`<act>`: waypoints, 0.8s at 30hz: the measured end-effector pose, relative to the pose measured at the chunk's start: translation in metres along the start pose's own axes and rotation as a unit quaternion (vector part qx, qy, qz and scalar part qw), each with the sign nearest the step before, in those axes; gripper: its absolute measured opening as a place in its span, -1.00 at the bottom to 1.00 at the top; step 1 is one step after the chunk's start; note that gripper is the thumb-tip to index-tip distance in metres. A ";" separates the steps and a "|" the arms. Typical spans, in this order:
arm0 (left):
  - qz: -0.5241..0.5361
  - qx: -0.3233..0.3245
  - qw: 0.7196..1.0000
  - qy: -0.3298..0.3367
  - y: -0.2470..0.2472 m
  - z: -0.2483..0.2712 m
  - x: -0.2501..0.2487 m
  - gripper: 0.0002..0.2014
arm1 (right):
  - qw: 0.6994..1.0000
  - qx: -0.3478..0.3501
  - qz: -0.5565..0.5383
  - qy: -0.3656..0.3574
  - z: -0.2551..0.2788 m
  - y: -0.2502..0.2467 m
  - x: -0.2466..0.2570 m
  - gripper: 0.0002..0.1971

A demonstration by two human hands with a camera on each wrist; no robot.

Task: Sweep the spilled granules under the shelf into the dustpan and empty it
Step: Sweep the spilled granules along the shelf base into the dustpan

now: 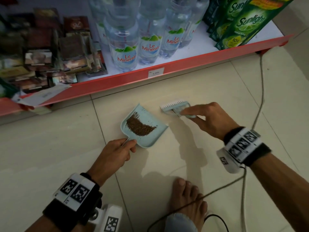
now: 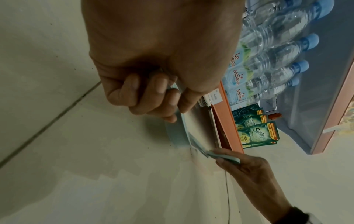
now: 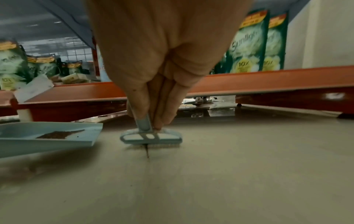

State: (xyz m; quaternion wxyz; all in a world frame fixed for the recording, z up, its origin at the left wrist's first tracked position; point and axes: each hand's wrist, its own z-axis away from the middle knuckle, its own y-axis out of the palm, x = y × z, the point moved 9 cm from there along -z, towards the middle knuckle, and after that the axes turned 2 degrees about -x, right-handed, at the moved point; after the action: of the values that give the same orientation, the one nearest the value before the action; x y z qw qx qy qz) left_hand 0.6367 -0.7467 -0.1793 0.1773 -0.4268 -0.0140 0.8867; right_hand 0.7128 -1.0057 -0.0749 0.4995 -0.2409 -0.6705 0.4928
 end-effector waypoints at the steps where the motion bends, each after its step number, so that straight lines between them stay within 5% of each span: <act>1: 0.002 -0.001 1.000 0.000 -0.001 0.000 0.001 -0.63 | 1.000 0.005 0.002 -0.006 0.006 -0.006 -0.001 -0.80; 9: -0.003 0.018 1.000 0.003 0.004 -0.001 -0.005 -0.64 | 0.983 -0.175 -0.016 0.050 -0.022 -0.053 -0.038 -0.81; 13: -0.005 0.022 1.000 0.009 0.003 0.002 -0.007 -0.63 | 0.987 -0.114 0.018 0.112 -0.034 -0.025 -0.047 -0.79; 19: 0.003 0.012 1.000 0.001 -0.002 0.006 0.001 -0.63 | 0.998 -0.044 -0.035 0.039 0.010 -0.005 0.004 -0.80; 24: -0.003 0.017 1.000 -0.002 0.001 0.004 0.000 -0.63 | 0.982 -0.175 -0.035 0.060 0.004 -0.050 -0.017 -0.81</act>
State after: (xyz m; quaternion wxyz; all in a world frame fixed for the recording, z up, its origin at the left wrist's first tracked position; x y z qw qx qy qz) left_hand 0.6334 -0.7470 -0.1767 0.1876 -0.4219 -0.0005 0.8870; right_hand 0.7245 -1.0409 -0.0366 0.5060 -0.3297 -0.7234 0.3346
